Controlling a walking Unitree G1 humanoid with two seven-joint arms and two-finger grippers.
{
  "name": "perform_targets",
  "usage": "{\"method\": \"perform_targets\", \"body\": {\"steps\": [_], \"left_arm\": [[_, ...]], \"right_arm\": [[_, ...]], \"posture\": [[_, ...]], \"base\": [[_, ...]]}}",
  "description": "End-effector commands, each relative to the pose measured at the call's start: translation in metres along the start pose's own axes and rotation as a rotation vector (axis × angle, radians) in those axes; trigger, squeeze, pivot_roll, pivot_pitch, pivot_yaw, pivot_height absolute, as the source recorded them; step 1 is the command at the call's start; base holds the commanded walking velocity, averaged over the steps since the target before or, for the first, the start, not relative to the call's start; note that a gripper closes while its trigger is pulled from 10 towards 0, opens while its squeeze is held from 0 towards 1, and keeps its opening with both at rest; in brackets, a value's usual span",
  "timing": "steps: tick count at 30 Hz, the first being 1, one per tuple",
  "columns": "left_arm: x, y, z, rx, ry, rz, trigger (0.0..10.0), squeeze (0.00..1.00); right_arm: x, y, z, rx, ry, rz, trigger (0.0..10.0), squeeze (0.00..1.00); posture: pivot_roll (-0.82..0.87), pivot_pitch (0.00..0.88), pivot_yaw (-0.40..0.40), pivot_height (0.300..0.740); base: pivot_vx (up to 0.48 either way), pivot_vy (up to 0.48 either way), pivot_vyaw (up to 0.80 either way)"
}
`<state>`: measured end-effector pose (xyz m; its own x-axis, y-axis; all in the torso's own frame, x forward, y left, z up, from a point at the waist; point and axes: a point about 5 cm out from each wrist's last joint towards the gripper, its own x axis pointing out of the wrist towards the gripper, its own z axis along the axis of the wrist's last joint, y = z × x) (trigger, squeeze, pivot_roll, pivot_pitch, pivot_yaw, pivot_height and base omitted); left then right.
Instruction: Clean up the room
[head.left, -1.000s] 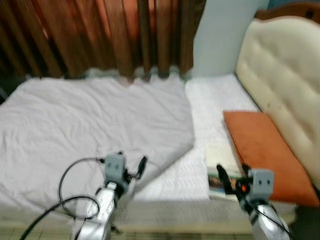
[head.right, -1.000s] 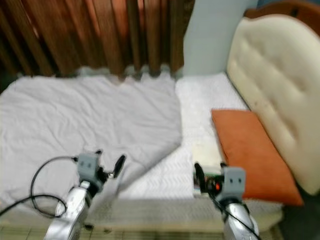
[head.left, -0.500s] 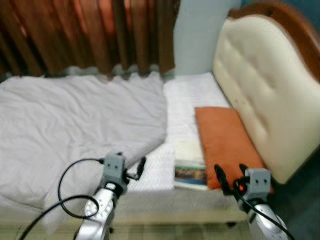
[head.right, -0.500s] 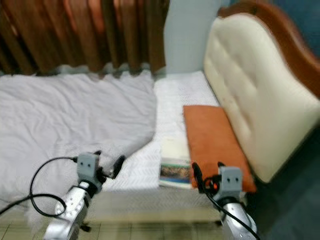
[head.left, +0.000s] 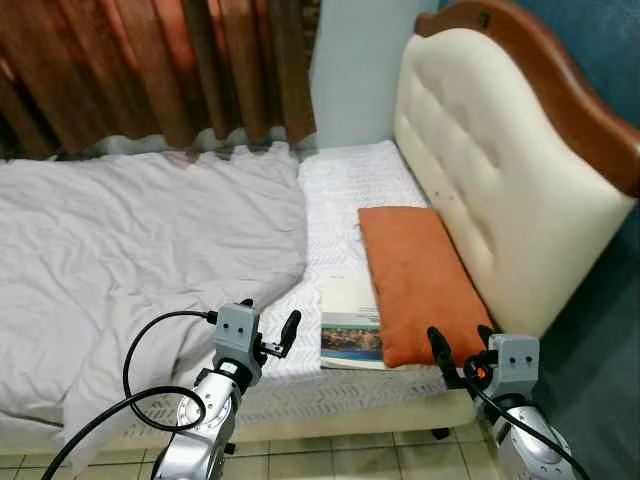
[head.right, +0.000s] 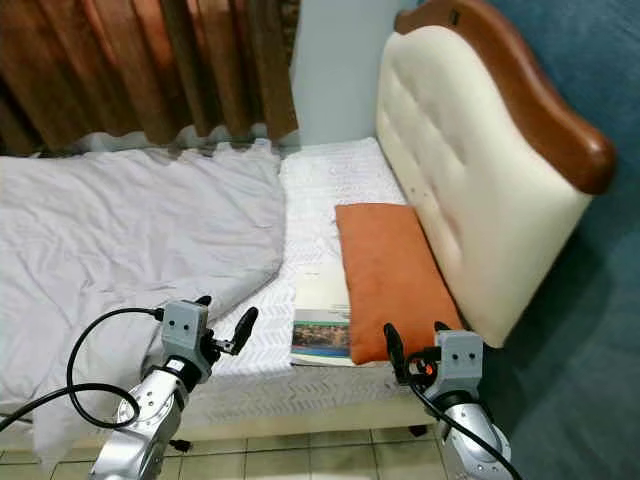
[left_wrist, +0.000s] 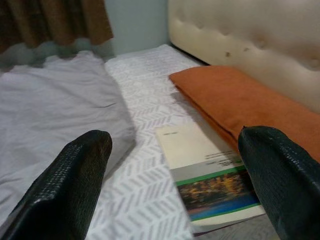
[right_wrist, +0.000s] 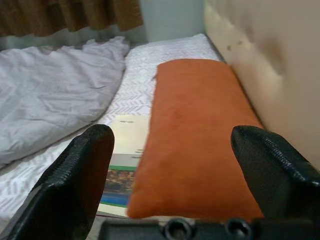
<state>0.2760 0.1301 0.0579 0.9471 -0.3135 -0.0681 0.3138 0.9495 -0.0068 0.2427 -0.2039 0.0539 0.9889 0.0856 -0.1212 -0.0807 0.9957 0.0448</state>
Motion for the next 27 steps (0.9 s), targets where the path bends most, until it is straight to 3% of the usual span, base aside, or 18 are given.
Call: {"method": "perform_targets", "body": {"steps": [1, 10, 19, 27], "left_arm": [[-0.0007, 0.0075, 0.0003, 0.006, 0.007, 0.027, 10.0, 0.00], [0.0021, 0.0053, 0.0010, 0.016, 0.012, 0.005, 10.0, 0.00], [0.0037, 0.0049, 0.0018, 0.008, 0.008, 0.001, 10.0, 0.00], [0.0054, -0.0002, 0.0011, 0.008, 0.011, -0.026, 10.0, 0.00]], "right_arm": [[0.0026, 0.0041, 0.0007, -0.001, -0.001, 0.019, 10.0, 0.00], [0.0032, 0.0052, -0.0002, 0.001, 0.003, 0.020, 10.0, 0.00], [0.0028, 0.0055, -0.0025, 0.000, 0.015, 0.020, 10.0, 0.00], [0.0022, 0.0054, -0.0016, -0.005, 0.008, 0.025, 10.0, 0.00]], "posture": [[-0.14, 0.029, 0.024, 0.740], [-0.14, 0.030, 0.026, 0.740], [-0.15, 0.031, 0.027, 0.740], [-0.15, 0.036, 0.027, 0.740]], "base": [[0.428, 0.000, 0.00], [0.442, 0.000, 0.00], [0.462, 0.000, -0.80], [0.465, 0.000, 0.00]]}}
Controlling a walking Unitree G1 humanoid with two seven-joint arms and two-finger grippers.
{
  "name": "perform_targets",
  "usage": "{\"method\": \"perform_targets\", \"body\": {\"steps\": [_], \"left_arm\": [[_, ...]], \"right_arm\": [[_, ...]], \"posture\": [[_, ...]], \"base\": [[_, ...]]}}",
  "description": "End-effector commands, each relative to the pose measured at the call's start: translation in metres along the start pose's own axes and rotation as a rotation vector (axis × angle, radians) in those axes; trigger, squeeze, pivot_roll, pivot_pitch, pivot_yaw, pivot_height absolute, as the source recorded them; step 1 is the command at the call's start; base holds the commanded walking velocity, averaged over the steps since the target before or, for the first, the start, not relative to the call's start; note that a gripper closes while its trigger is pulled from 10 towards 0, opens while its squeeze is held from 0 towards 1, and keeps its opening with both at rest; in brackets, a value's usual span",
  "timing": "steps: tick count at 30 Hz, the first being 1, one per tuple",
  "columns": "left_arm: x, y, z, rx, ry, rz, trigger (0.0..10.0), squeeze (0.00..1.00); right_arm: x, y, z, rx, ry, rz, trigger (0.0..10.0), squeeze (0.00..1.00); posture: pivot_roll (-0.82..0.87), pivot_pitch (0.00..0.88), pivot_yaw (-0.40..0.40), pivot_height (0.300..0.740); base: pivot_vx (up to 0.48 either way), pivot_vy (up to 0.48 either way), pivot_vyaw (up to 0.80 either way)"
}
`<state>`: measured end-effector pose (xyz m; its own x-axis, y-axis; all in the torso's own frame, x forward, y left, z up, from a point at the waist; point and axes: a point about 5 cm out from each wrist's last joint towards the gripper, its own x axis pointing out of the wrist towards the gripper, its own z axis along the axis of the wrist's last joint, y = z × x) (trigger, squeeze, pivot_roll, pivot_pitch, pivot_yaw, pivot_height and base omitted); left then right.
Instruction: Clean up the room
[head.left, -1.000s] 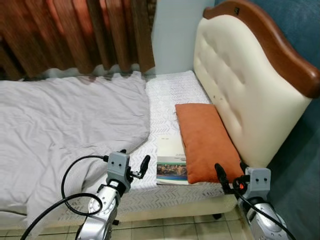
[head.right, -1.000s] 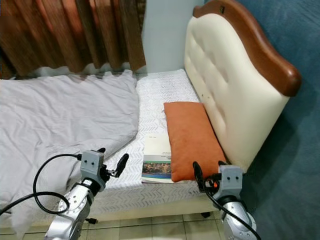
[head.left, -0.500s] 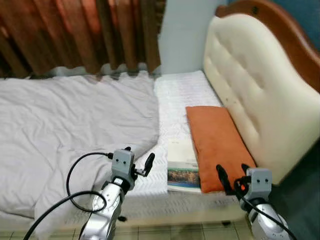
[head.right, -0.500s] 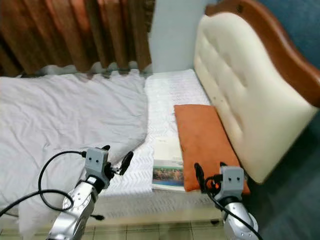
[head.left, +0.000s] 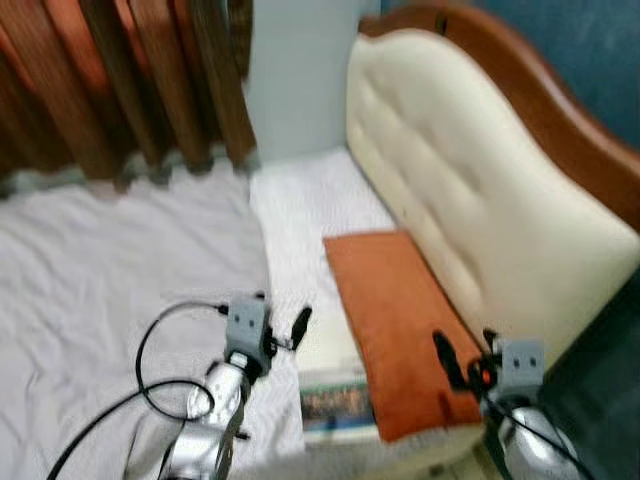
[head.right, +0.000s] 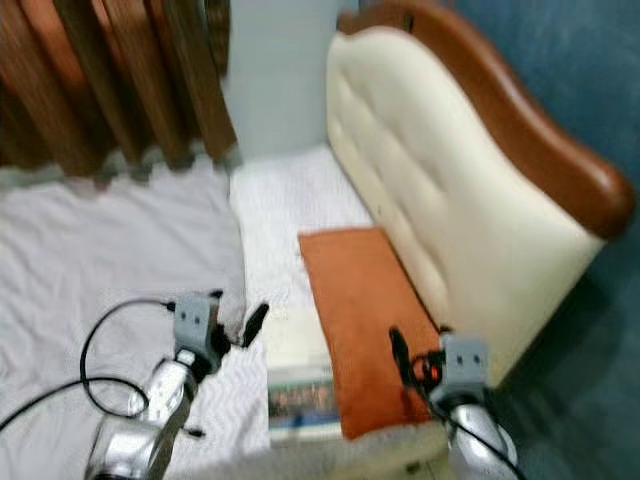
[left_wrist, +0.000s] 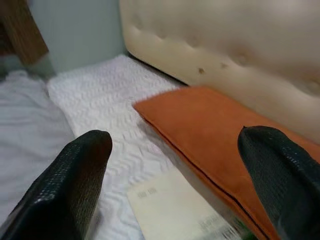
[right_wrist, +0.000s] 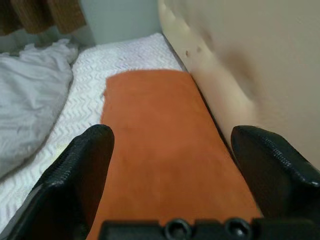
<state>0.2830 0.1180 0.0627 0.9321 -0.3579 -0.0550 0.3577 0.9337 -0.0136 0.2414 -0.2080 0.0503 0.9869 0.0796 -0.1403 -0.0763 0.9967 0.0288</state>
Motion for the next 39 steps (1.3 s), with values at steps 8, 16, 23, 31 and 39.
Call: {"method": "perform_targets", "body": {"steps": [8, 16, 23, 31, 39], "left_arm": [[0.015, -0.003, -0.013, 0.029, 0.111, -0.059, 10.0, 0.00], [0.036, -0.012, -0.034, -0.032, 0.313, -0.047, 10.0, 0.00], [0.039, -0.019, -0.042, -0.071, 0.368, -0.037, 10.0, 0.00], [0.047, -0.010, -0.032, -0.007, 0.347, 0.008, 10.0, 0.00], [0.052, -0.002, -0.027, -0.028, 0.364, 0.052, 10.0, 0.00]], "right_arm": [[-0.004, 0.012, 0.001, 0.013, -0.005, 0.037, 10.0, 0.00], [-0.054, 0.020, -0.008, 0.008, 0.074, 0.056, 10.0, 0.00], [-0.093, 0.030, -0.003, 0.007, 0.114, 0.058, 10.0, 0.00], [-0.114, 0.040, 0.014, 0.028, 0.129, 0.060, 10.0, 0.00], [-0.141, 0.049, 0.016, 0.049, 0.203, 0.064, 10.0, 0.00]], "posture": [[-0.17, 0.085, 0.025, 0.740], [-0.28, 0.292, 0.031, 0.740], [-0.34, 0.429, 0.024, 0.740], [-0.37, 0.557, 0.006, 0.740], [-0.41, 0.612, -0.012, 0.740]], "base": [[0.043, 0.000, 0.00], [0.000, 0.000, 0.00], [0.000, 0.000, 0.00], [0.000, 0.000, 0.00], [0.000, 0.000, 0.00]]}}
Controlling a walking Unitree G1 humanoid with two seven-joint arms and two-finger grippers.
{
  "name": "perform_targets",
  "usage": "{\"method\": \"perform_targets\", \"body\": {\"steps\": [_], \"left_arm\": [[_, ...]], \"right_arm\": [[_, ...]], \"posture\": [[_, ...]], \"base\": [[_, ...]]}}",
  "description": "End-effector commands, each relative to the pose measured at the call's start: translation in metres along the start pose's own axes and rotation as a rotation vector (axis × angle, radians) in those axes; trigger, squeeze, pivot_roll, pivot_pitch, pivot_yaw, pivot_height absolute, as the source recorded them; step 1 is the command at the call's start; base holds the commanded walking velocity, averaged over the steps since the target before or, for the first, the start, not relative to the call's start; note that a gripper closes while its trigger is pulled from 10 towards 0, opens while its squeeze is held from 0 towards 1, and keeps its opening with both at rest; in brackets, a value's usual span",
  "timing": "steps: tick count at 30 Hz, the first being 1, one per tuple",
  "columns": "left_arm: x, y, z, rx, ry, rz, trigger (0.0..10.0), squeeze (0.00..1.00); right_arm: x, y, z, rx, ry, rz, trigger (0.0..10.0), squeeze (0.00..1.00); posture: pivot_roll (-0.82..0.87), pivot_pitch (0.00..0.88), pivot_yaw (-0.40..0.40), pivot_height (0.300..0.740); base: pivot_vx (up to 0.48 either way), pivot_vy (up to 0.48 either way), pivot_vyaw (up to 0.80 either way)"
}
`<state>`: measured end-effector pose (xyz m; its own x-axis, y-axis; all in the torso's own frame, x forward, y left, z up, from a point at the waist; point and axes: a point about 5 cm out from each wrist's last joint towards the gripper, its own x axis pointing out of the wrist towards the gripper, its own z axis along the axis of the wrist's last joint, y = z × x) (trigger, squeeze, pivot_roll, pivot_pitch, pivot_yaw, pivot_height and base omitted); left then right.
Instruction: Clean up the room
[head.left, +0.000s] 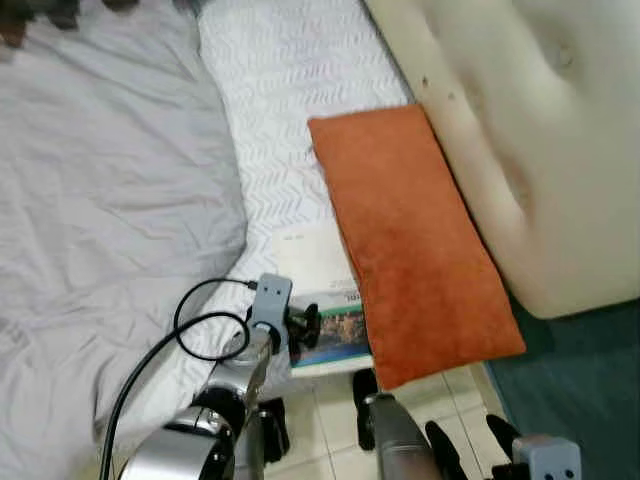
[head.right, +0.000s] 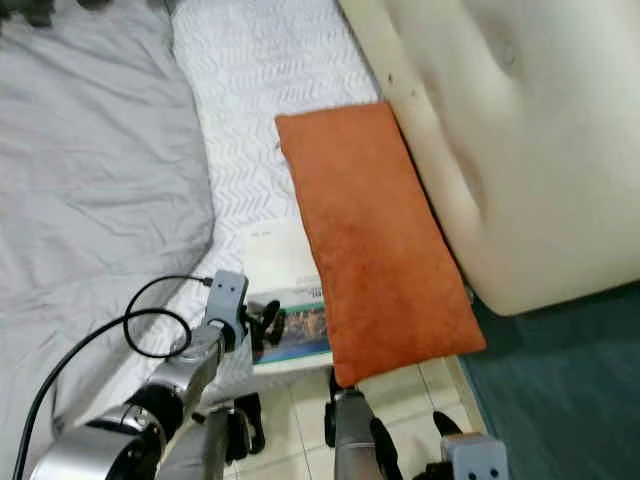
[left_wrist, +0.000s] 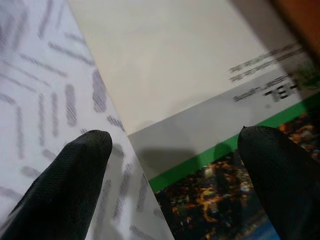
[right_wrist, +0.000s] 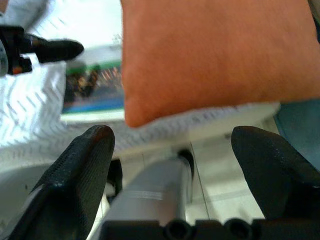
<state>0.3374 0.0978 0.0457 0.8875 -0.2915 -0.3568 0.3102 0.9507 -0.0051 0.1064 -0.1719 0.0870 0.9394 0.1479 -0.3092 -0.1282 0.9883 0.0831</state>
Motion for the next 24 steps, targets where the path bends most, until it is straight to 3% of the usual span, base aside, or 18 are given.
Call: {"method": "perform_targets", "body": {"steps": [1, 5, 10, 14, 19, 24], "left_arm": [[-0.003, -0.004, -0.015, -0.025, 0.059, -0.010, 10.0, 0.00], [0.000, -0.020, -0.015, 0.015, 0.089, -0.080, 10.0, 0.00], [0.002, -0.025, -0.013, 0.093, 0.104, -0.083, 10.0, 0.00], [0.002, -0.012, -0.012, 0.167, 0.146, 0.023, 10.0, 0.00], [0.001, -0.006, -0.015, 0.192, 0.179, 0.041, 10.0, 0.00], [-0.004, 0.007, -0.026, 0.307, 0.259, 0.063, 10.0, 0.00]], "right_arm": [[-0.009, 0.004, -0.002, 0.013, 0.037, 0.002, 10.0, 0.00], [-0.022, 0.015, -0.008, 0.034, 0.083, 0.027, 10.0, 0.00], [-0.023, 0.018, -0.009, 0.041, 0.092, 0.028, 10.0, 0.00], [-0.025, 0.019, -0.011, 0.048, 0.106, 0.024, 10.0, 0.00], [-0.027, 0.019, -0.013, 0.050, 0.118, 0.024, 10.0, 0.00], [-0.027, 0.019, -0.014, 0.054, 0.130, 0.035, 10.0, 0.00]], "posture": [[-0.41, 0.619, -0.011, 0.740], [-0.41, 0.625, -0.002, 0.740], [-0.41, 0.628, 0.005, 0.740], [-0.41, 0.621, 0.012, 0.740], [-0.41, 0.622, 0.013, 0.740], [-0.41, 0.621, 0.010, 0.740]], "base": [[0.000, 0.000, 0.00], [0.000, 0.000, 0.00], [0.000, 0.000, 0.00], [0.000, 0.000, 0.00], [0.000, 0.000, 0.00], [0.000, 0.000, 0.00]]}}
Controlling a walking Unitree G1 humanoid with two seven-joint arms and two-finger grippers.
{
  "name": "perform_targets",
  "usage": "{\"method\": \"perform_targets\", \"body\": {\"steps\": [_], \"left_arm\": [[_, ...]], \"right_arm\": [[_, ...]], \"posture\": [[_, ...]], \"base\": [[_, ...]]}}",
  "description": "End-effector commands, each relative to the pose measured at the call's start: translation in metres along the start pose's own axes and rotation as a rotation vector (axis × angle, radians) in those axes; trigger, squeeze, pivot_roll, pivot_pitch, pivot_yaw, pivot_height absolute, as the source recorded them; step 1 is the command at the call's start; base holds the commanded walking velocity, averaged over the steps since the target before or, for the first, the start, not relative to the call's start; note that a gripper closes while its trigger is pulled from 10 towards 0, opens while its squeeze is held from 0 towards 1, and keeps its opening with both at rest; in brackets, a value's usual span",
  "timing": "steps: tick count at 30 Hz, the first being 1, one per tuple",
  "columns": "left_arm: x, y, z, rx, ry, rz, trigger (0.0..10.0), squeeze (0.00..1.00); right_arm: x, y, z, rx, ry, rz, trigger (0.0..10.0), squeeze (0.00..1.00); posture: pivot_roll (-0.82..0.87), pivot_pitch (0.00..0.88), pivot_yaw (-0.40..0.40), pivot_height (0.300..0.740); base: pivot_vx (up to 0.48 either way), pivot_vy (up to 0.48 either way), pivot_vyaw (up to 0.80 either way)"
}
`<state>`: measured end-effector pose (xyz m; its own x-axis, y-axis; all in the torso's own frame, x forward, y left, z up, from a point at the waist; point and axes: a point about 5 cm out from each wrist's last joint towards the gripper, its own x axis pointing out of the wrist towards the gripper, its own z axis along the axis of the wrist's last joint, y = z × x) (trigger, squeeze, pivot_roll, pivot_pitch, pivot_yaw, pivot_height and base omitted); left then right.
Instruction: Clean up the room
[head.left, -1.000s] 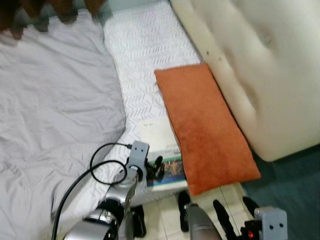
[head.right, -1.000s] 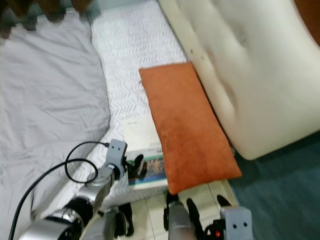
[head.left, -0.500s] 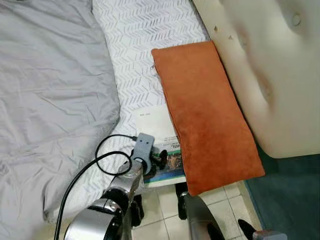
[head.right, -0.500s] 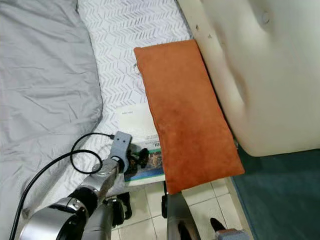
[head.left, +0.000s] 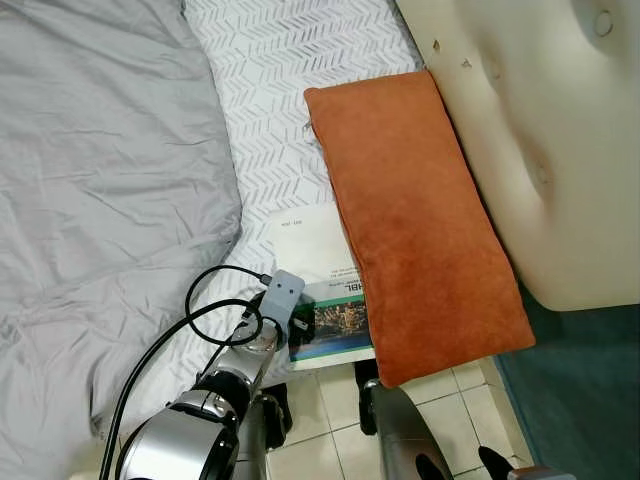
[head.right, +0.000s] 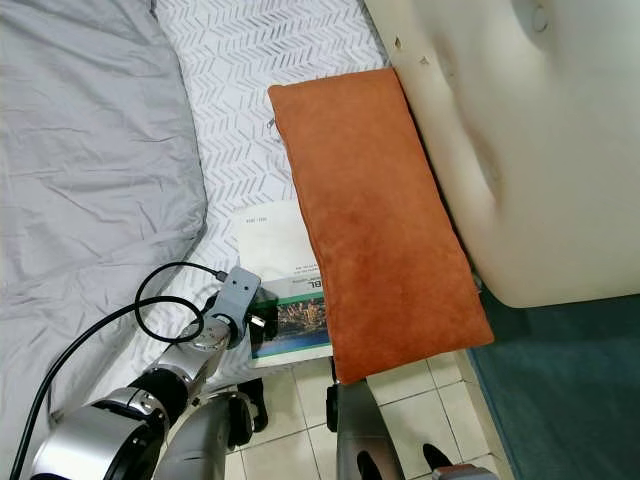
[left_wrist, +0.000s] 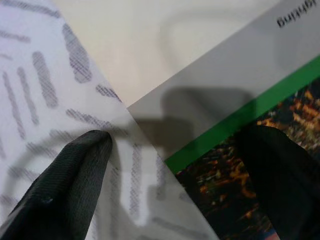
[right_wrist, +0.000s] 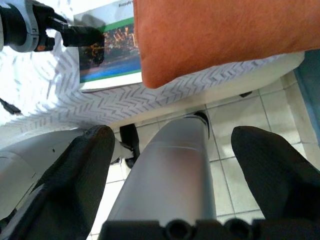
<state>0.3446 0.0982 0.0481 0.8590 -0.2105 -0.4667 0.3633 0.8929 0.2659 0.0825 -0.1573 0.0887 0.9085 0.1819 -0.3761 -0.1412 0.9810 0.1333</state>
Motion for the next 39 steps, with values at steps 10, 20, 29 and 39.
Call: {"method": "perform_targets", "body": {"steps": [10, 20, 29, 39], "left_arm": [[-0.014, 0.021, -0.058, 0.044, 0.222, 0.091, 10.0, 0.00], [-0.030, 0.034, -0.093, 0.000, 0.243, 0.124, 10.0, 0.00], [-0.017, -0.006, -0.059, -0.115, 0.090, 0.015, 10.0, 0.00], [-0.010, -0.046, 0.008, -0.051, -0.230, -0.096, 10.0, 0.00]], "right_arm": [[-0.005, 0.001, -0.012, 0.005, 0.074, 0.015, 10.0, 0.00], [-0.002, 0.002, -0.014, 0.004, 0.077, 0.036, 10.0, 0.00], [-0.001, 0.002, -0.016, -0.002, 0.088, 0.057, 10.0, 0.00], [-0.001, 0.003, -0.015, -0.009, 0.084, 0.051, 10.0, 0.00]], "posture": [[-0.38, 0.617, 0.018, 0.740], [-0.33, 0.606, 0.035, 0.740], [-0.32, 0.608, 0.031, 0.740], [-0.34, 0.602, 0.038, 0.740]], "base": [[0.000, 0.000, 0.00], [0.000, 0.000, 0.00], [0.000, 0.000, 0.00], [0.000, 0.000, 0.00]]}}
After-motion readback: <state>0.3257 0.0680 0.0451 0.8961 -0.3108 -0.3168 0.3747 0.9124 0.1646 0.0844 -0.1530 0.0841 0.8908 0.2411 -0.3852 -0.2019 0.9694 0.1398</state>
